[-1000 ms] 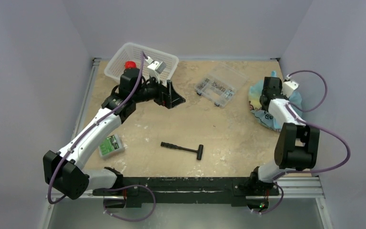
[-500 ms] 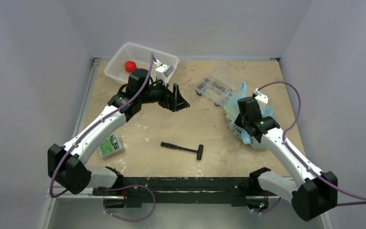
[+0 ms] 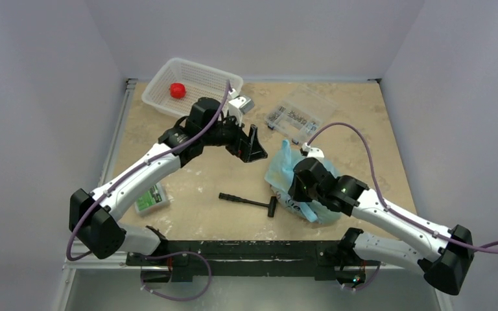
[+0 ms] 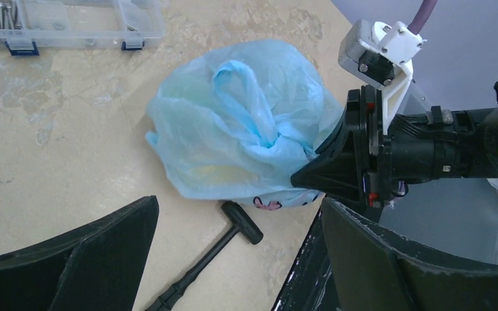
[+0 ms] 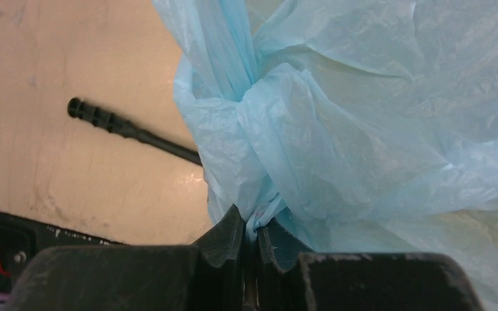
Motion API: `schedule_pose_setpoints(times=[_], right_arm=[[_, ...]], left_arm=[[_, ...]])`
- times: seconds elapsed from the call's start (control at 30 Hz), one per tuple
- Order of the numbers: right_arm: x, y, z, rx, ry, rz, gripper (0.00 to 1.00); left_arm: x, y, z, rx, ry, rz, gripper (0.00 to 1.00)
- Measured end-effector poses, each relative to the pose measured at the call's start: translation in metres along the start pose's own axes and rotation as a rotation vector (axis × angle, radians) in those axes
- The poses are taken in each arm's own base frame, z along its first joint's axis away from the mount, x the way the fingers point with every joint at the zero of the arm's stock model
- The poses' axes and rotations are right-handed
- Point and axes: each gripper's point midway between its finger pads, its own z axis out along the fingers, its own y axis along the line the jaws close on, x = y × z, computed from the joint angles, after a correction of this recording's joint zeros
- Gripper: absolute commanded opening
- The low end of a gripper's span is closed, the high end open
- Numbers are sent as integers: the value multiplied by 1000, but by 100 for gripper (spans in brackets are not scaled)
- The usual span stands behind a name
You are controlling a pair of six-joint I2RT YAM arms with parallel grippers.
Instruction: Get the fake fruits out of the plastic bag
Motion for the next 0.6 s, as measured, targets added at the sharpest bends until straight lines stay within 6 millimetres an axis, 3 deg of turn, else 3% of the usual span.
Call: schedule_pose_setpoints(times=[0.1, 0.23, 0.6], right_arm=[[2, 15, -7, -50, 6, -30, 30], [-6, 16, -14, -60, -30, -25, 41], [-44, -4, -76, -116, -243, 143, 45]], left_arm=[[8, -7, 6, 6, 33, 28, 94], [21, -18, 14, 17, 83, 63, 90], [58, -55, 31, 44, 193, 129, 75]])
